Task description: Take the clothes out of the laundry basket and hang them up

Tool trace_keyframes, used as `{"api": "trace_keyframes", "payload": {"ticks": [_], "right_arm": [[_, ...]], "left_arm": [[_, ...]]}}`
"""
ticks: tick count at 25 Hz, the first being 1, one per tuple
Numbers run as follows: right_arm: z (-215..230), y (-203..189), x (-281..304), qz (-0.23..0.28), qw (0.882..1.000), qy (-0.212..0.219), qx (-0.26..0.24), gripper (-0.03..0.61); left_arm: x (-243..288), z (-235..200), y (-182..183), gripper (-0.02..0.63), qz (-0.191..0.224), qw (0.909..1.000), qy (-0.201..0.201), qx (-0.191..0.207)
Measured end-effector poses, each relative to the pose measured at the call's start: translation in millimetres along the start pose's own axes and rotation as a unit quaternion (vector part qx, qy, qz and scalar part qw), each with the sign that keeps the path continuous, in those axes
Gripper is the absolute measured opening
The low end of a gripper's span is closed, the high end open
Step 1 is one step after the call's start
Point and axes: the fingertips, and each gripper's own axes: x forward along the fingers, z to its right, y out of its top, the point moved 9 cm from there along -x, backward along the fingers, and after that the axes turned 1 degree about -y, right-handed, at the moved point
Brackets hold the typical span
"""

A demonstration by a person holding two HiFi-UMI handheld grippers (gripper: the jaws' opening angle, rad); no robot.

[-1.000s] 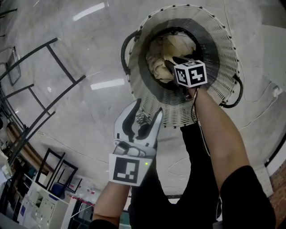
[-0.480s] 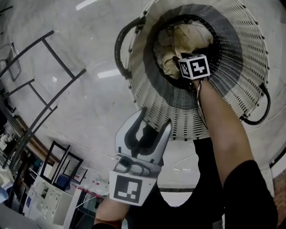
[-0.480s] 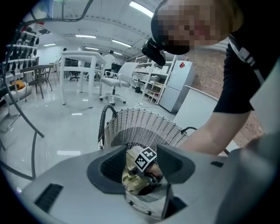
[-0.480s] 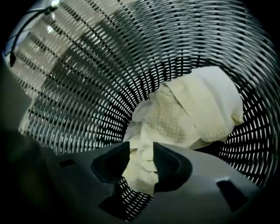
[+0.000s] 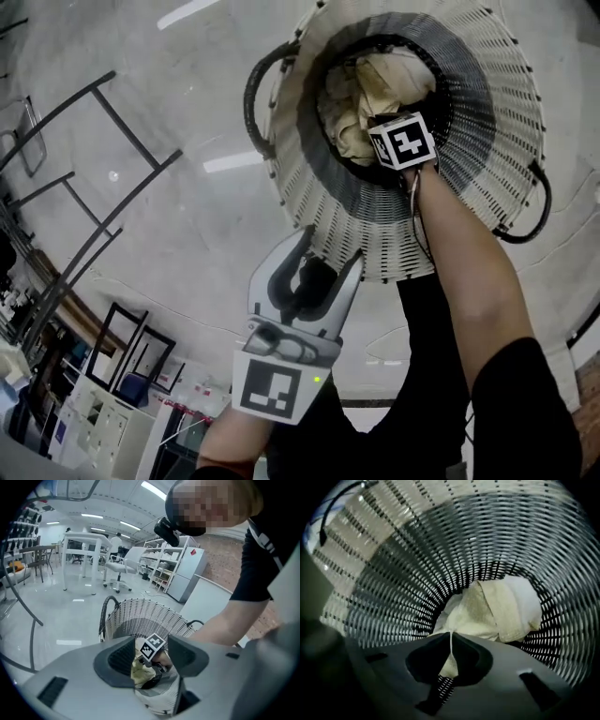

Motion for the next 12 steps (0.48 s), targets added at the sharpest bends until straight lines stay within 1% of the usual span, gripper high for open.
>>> {"api": "trace_keyframes", "payload": {"ticks": [4, 7, 10, 12], "right_arm": [[-7.2, 20.6, -53.0, 0.058, 0.997, 0.039, 0.034, 0.014], [-21.6, 37.1, -97.8, 0.104, 0.992, 0.064, 0.034, 0.014], [-33.9, 50.3, -143.7, 0.149, 0.984, 0.082, 0.045, 0.012], [-42.1, 59.0, -172.7, 0.178, 0.978, 0.094, 0.056, 0.012]], "left_arm": [[-17.3, 11.9, 23.6, 0.207, 0.012, 0.9999, -0.005, 0.003], [-34.2, 20.1, 38.1, 0.207, 0.006, 0.9997, -0.016, 0.019], [-51.8, 23.2, 50.8, 0.207, 0.008, 0.9991, -0.022, 0.035], [-62.6, 23.2, 59.0, 0.207, 0.017, 0.9990, -0.019, 0.035]]}}
